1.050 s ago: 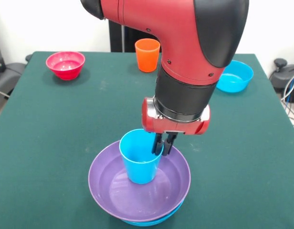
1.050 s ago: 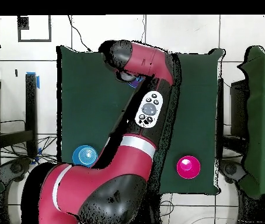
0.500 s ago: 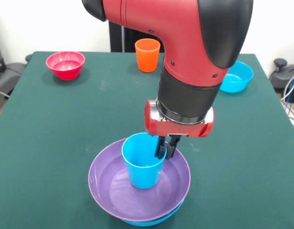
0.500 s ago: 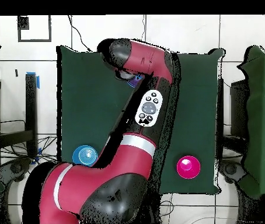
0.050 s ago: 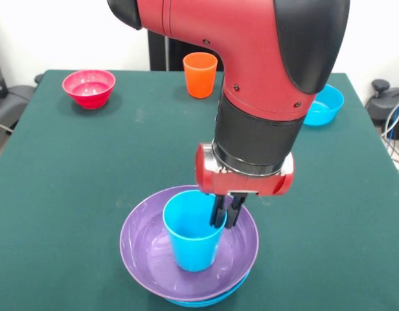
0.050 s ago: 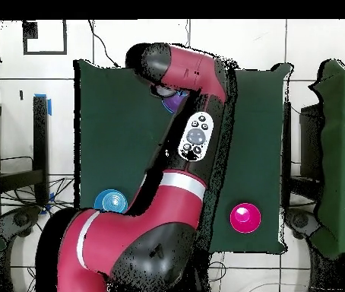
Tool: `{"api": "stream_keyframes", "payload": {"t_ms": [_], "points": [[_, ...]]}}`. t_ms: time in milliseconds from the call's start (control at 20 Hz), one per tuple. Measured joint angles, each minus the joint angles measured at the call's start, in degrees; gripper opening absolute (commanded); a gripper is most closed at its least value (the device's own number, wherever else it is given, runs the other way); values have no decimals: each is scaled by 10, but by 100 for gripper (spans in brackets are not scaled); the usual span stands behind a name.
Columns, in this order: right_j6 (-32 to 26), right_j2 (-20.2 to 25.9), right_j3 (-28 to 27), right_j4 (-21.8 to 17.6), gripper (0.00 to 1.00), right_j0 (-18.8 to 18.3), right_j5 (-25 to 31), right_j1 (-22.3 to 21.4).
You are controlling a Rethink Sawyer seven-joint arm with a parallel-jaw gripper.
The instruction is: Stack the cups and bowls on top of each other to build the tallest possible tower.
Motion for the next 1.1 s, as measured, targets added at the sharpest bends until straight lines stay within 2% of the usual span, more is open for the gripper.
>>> {"api": "stream_keyframes", "payload": {"t_ms": [200, 1100], "points": [[0, 0, -18, 0, 0, -6, 0, 8], [0, 0, -9, 0, 0, -6, 0, -3]]}}
